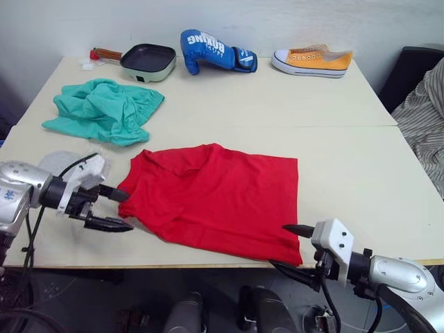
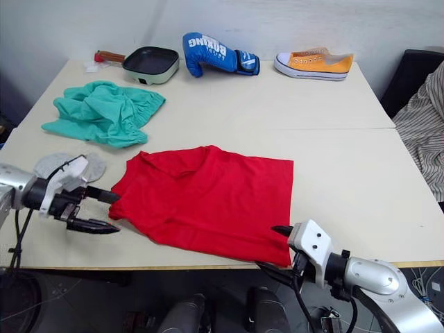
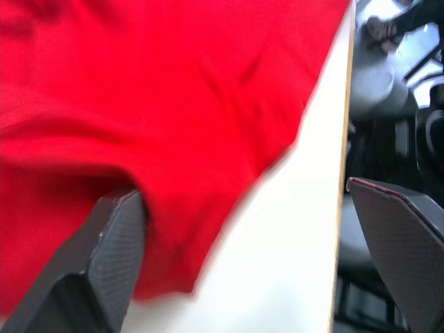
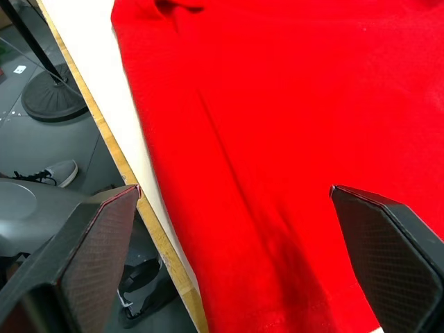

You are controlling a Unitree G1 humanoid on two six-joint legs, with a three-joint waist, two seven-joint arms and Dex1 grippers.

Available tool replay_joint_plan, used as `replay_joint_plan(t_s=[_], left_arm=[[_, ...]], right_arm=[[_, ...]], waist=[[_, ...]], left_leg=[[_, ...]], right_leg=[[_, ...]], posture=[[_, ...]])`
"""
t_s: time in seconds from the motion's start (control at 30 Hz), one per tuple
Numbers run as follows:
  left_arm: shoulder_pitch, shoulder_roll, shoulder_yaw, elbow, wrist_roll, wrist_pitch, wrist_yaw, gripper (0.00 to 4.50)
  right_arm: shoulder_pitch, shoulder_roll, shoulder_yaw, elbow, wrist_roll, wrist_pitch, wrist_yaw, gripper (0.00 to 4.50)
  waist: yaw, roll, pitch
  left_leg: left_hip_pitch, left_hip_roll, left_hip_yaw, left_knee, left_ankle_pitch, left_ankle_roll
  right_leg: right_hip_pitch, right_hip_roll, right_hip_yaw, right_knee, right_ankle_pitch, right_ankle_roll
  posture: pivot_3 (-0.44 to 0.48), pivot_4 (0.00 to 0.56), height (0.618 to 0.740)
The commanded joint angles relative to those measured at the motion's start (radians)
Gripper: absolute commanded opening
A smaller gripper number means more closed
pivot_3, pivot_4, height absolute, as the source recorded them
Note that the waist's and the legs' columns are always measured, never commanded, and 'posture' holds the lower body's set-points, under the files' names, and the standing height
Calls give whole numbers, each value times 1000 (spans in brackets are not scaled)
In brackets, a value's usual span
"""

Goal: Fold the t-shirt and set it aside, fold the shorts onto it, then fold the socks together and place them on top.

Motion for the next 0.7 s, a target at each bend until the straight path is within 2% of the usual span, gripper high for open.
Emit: replay_joint_plan(t_s=[0.03,0.13,0.23,0.4,0.5,0.63,0.7], left_arm=[[-34,-34,78,-41,-29,-2,20,4482],[-96,-63,124,-99,-129,152,23,4500],[-90,-60,121,-146,-131,165,-5,3943],[-54,-55,93,-225,-140,207,-43,2314],[-73,-63,60,-211,-88,157,-41,1370],[-77,-110,-45,-154,65,-2,-11,19],[-81,-151,-108,-70,182,-112,40,19]], right_arm=[[-28,-15,2,9,-11,-25,21,4500],[-55,-11,8,21,0,-12,27,3887],[-79,-6,34,35,-12,-14,30,2934],[-140,15,116,69,-56,-19,18,1109],[-171,31,159,84,-77,-18,12,87],[-199,40,207,113,-105,-15,15,0],[-205,35,230,142,-128,3,9,0]], waist=[[9,-1,0],[12,-1,0],[6,0,0],[-13,1,0],[-14,1,1],[-8,2,1],[-3,2,1]], left_leg=[[0,0,0,1,0,0],[-1,0,-2,2,0,1],[-1,0,-2,1,-1,0],[0,0,-1,-2,1,-2],[0,0,-1,-1,2,-2],[0,0,-1,0,1,-2],[0,0,-1,0,1,-1]], right_leg=[[0,0,0,0,0,0],[1,-1,0,0,0,0],[1,0,0,-1,0,0],[0,1,0,1,0,0],[0,1,0,0,0,0],[1,0,0,0,0,0],[1,0,0,0,0,0]], posture=[[0,150,740],[0,150,740],[0,150,740],[0,150,740],[0,150,740],[0,150,740],[0,150,740]])
